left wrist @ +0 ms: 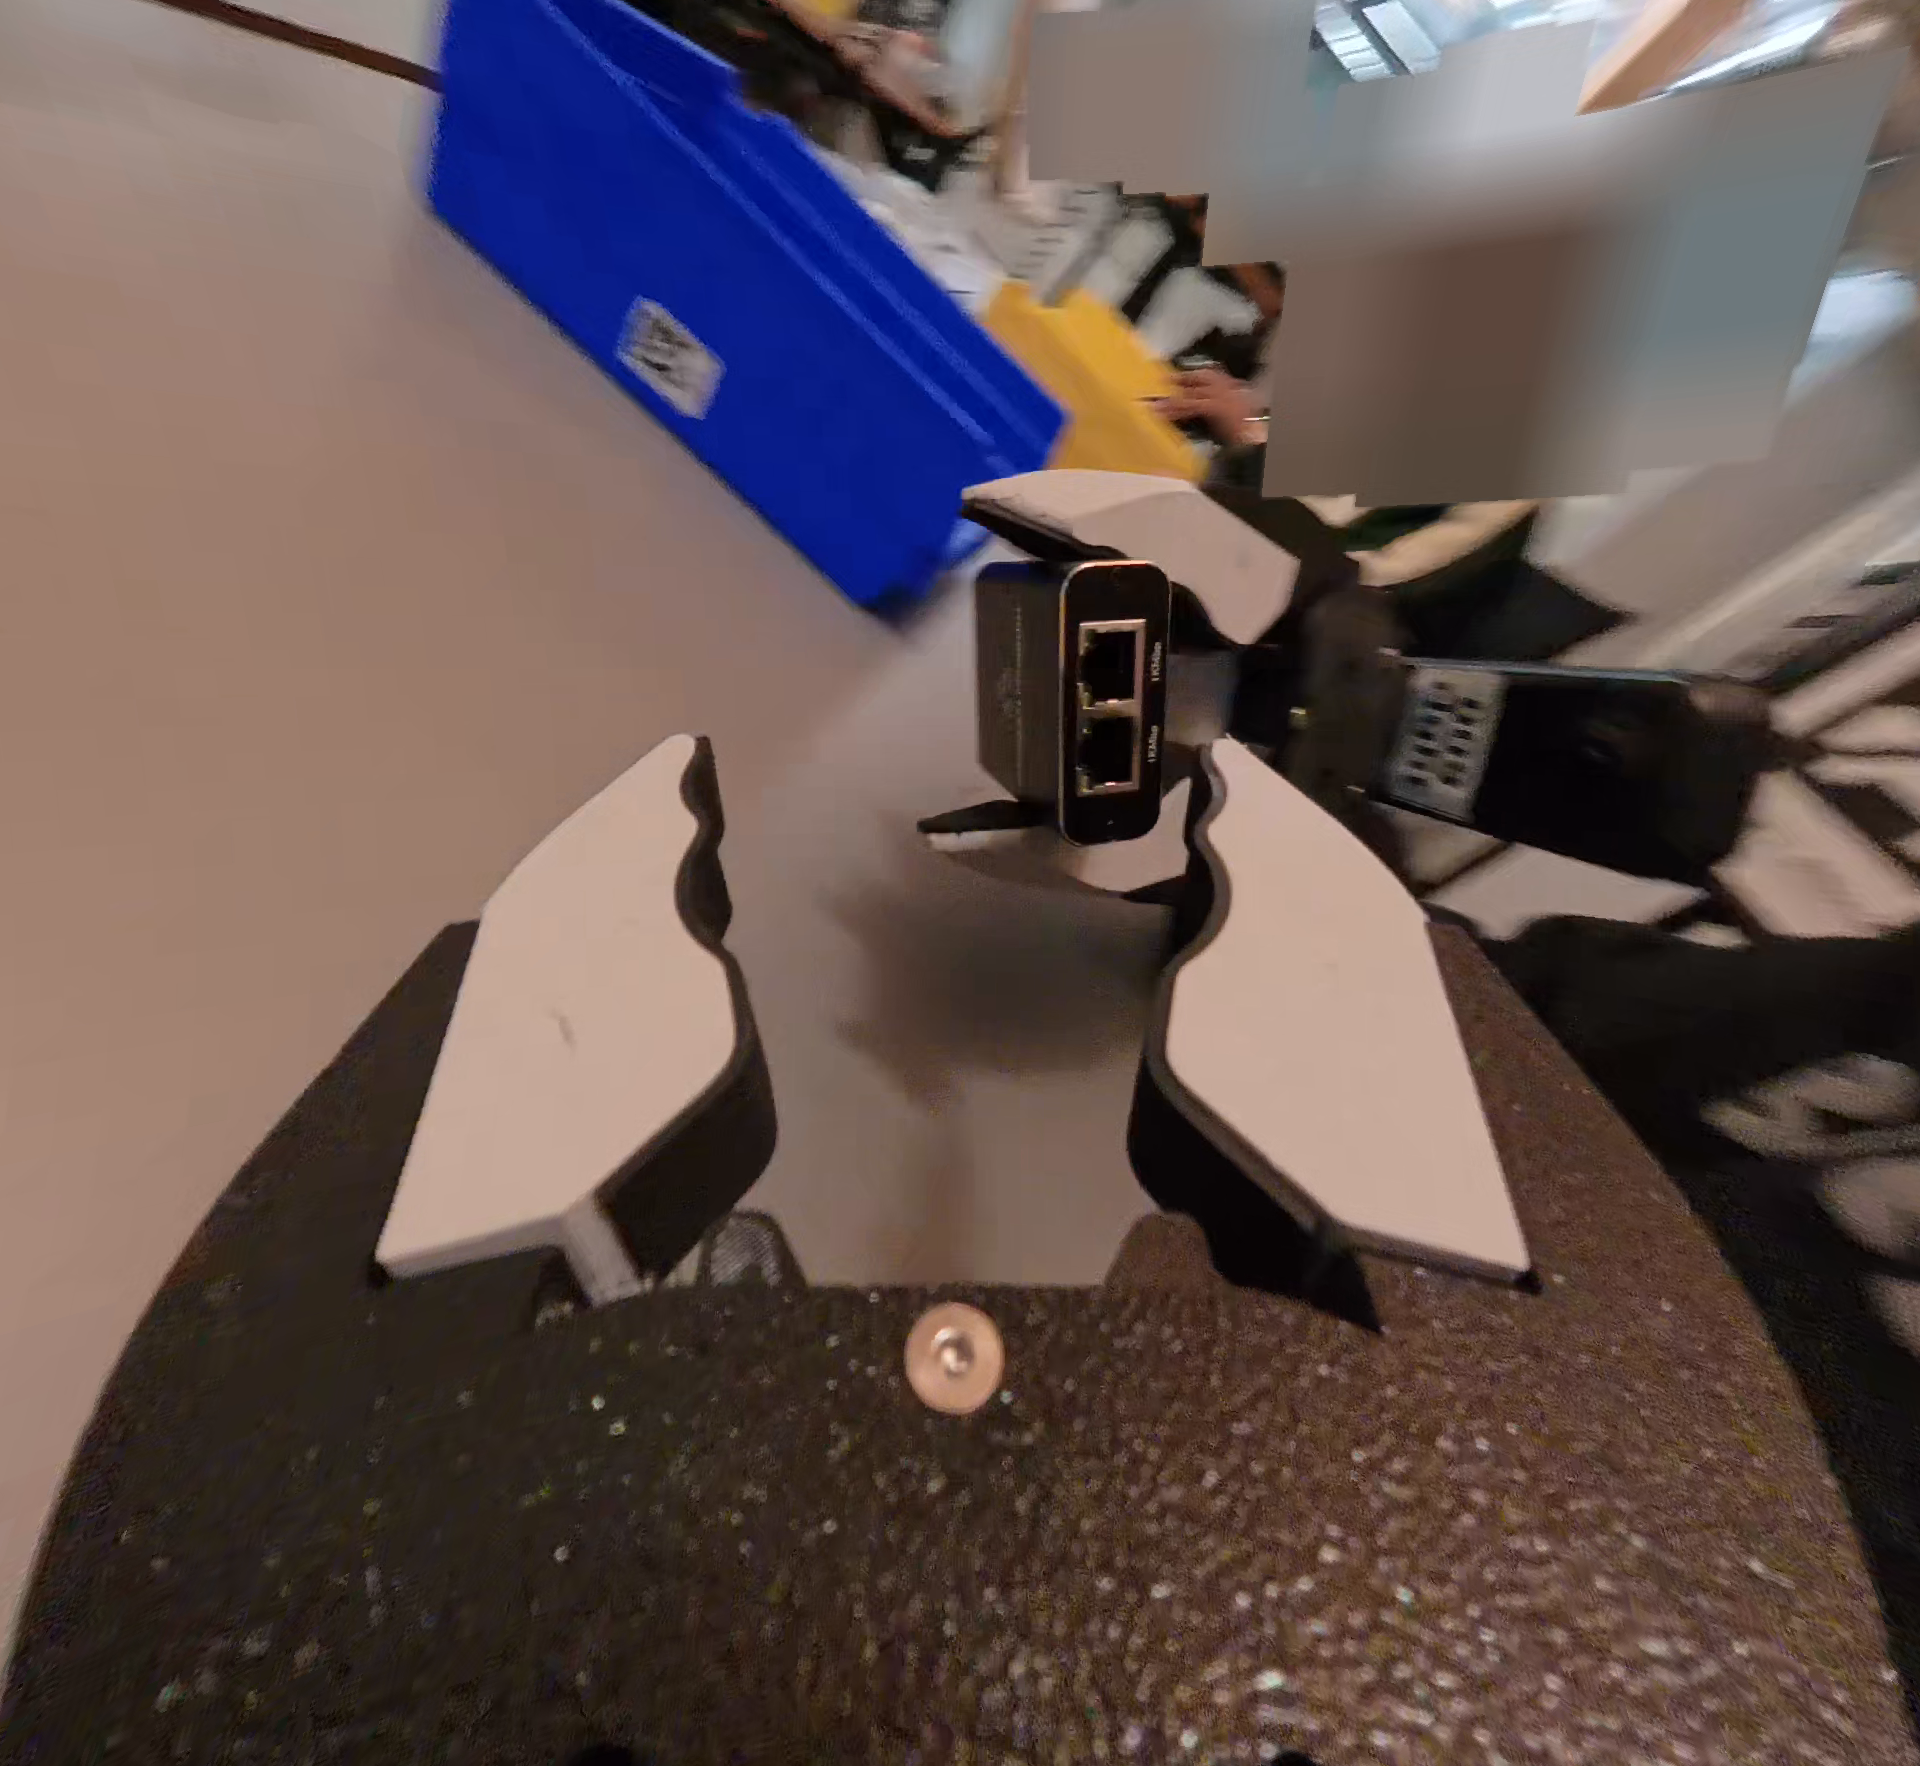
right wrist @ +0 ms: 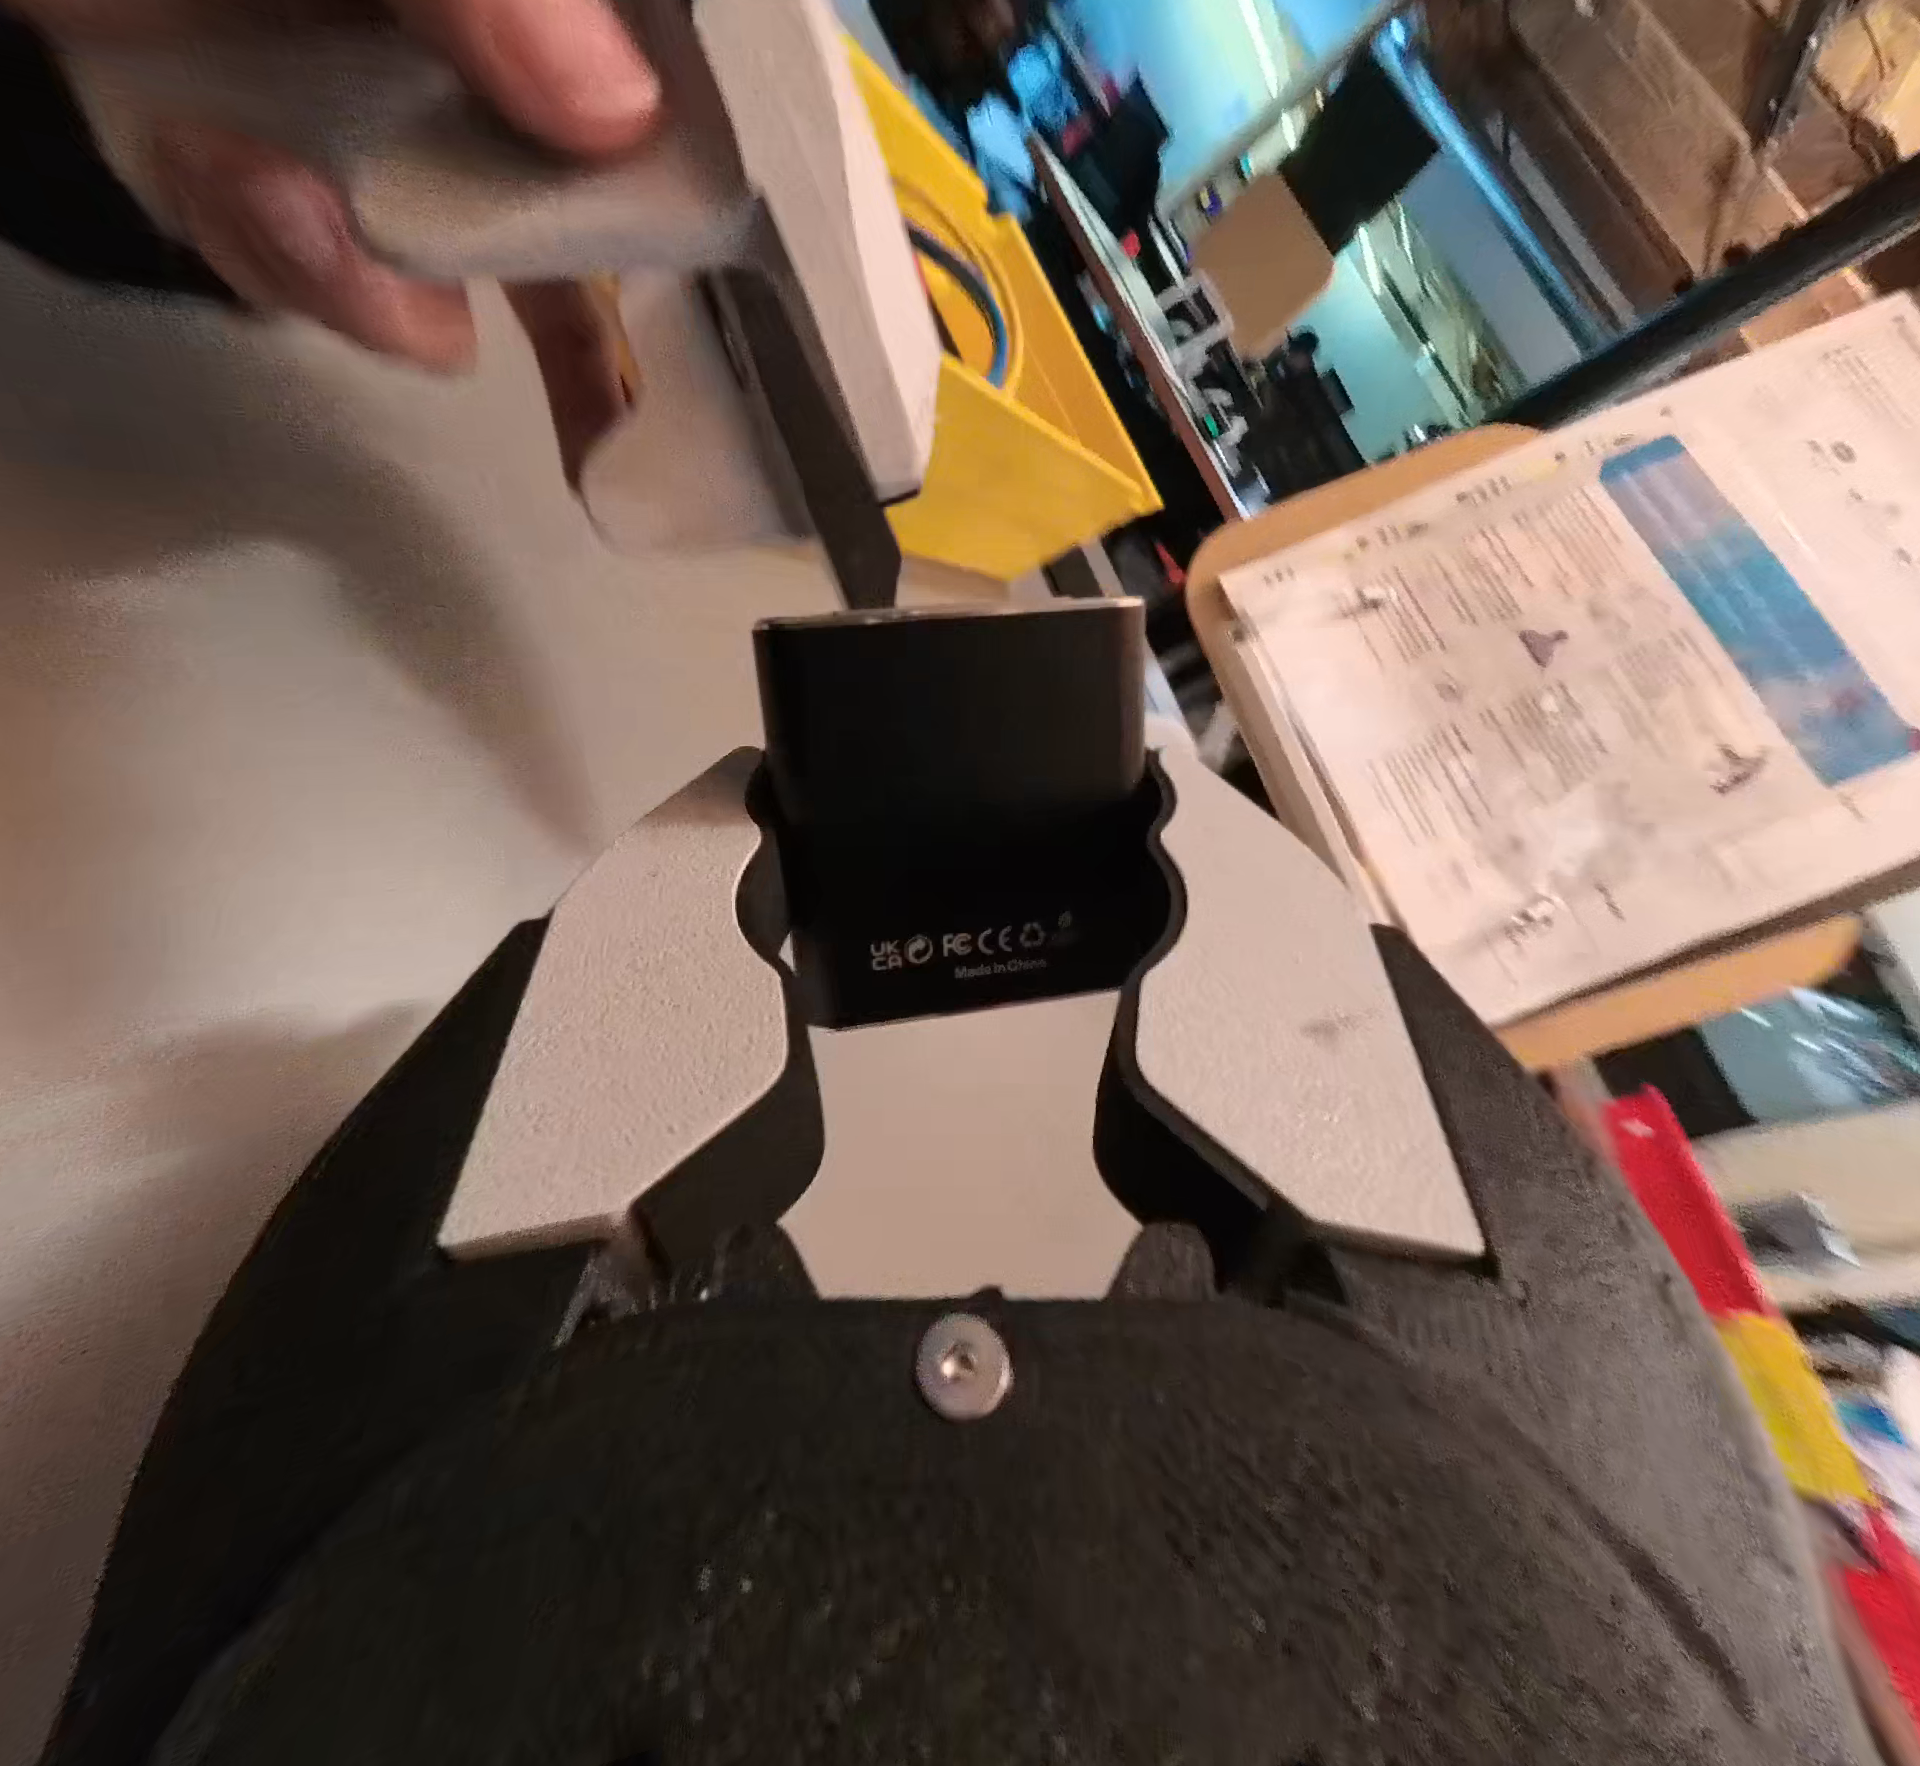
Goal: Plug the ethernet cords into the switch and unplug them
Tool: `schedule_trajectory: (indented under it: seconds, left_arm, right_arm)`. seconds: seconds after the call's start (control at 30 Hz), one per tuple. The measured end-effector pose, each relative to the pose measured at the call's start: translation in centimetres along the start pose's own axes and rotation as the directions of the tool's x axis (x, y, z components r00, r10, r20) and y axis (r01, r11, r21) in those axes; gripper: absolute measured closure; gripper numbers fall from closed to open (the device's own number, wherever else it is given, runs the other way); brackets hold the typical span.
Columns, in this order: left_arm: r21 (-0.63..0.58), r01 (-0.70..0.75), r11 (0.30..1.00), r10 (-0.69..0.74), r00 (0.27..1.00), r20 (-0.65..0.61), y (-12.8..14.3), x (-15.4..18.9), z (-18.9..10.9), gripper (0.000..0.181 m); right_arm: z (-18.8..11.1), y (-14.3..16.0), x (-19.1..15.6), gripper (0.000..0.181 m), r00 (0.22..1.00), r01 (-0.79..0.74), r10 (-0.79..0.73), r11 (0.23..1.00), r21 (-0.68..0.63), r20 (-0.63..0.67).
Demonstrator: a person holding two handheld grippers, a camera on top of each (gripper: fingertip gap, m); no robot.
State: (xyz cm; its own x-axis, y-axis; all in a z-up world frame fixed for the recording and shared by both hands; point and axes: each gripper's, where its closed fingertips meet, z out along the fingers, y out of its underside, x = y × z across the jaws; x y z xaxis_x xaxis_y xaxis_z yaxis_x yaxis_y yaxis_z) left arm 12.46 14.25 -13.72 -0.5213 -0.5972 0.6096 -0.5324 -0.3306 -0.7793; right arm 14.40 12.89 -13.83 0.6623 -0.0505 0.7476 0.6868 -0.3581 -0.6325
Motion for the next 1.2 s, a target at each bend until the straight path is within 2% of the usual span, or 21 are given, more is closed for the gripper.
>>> schedule_trajectory:
  seconds: [0.03,0.1,0.17,0.23,0.3,0.4,0.47,0.57,0.6,0.67,0.73,0.8,0.9,0.97,1.1,1.2]
  left_arm:
    - [-0.010,-0.042,0.999,0.043,0.997,0.067,0.0,-0.2,-0.1,0.094]
    - [-0.063,-0.118,0.991,0.125,0.984,0.127,0.6,0.1,0.3,0.094]
    - [-0.158,-0.169,0.973,0.194,0.968,0.161,1.9,0.2,0.9,0.106]
    - [-0.202,-0.207,0.957,0.242,0.956,0.165,2.6,0.3,1.2,0.130]
    - [-0.167,-0.205,0.964,0.225,0.968,0.109,2.4,1.2,1.4,0.155]
    - [-0.178,-0.087,0.980,0.085,0.996,-0.021,2.7,2.2,1.2,0.156]
    - [-0.177,-0.022,0.984,-0.003,0.990,-0.141,2.6,3.5,0.6,0.157]
    - [-0.183,0.085,0.979,-0.128,0.963,-0.237,2.2,4.8,0.1,0.157]
    - [-0.183,0.124,0.975,-0.169,0.950,-0.262,2.2,5.2,0.2,0.157]
    - [-0.176,0.207,0.962,-0.254,0.917,-0.308,1.9,5.9,0.4,0.157]
    - [-0.184,0.258,0.948,-0.307,0.893,-0.329,1.9,6.2,0.7,0.157]
    - [-0.187,0.286,0.940,-0.335,0.880,-0.338,2.0,6.3,0.9,0.157]
    - [-0.198,0.306,0.931,-0.358,0.868,-0.344,2.1,6.5,1.0,0.157]
    - [-0.203,0.318,0.926,-0.371,0.861,-0.348,2.2,6.5,1.1,0.157]
    - [-0.189,0.336,0.923,-0.382,0.864,-0.329,2.2,6.1,1.3,0.156]
    - [-0.146,0.343,0.928,-0.372,0.879,-0.297,1.8,5.6,1.5,0.154]
  right_arm:
    - [0.3,0.5,0.0,0.117,0.999,0.040,-0.041,0.998,-0.043,-0.021]
    - [0.9,0.6,-0.5,0.116,0.993,0.111,-0.115,0.990,-0.090,-0.035]
    - [1.4,0.2,-1.1,0.117,0.988,0.142,-0.146,0.986,-0.091,-0.040]
    - [1.5,-0.5,-1.7,0.117,0.992,0.123,-0.123,0.991,-0.045,-0.019]
    - [1.4,-0.8,-1.5,0.117,0.997,0.075,-0.075,0.997,0.002,-0.023]
    - [0.3,-2.1,-2.1,0.118,0.998,-0.038,0.027,0.984,0.173,0.063]
    - [-0.9,-3.5,-2.1,0.116,0.973,-0.209,0.163,0.926,0.316,0.164]
    - [-1.7,-4.6,-1.2,0.091,0.899,-0.430,0.342,0.809,0.401,0.275]
    - [-1.9,-4.9,-1.2,0.090,0.884,-0.460,0.358,0.784,0.416,0.303]
    - [-2.1,-5.3,-1.7,0.092,0.882,-0.461,0.341,0.771,0.439,0.326]
    - [-1.8,-5.3,-2.2,0.094,0.899,-0.425,0.310,0.790,0.443,0.309]
    - [-1.8,-5.4,-1.8,0.092,0.918,-0.392,0.304,0.793,0.466,0.256]
    - [-2.1,-5.5,-1.4,0.103,0.910,-0.412,0.323,0.771,0.486,0.258]
    - [-2.4,-5.7,-1.3,0.104,0.908,-0.418,0.325,0.755,0.506,0.266]
    - [-2.1,-5.2,-1.6,0.104,0.888,-0.454,0.340,0.757,0.469,0.311]
    - [-1.6,-4.6,-1.6,0.104,0.839,-0.532,0.401,0.743,0.406,0.367]
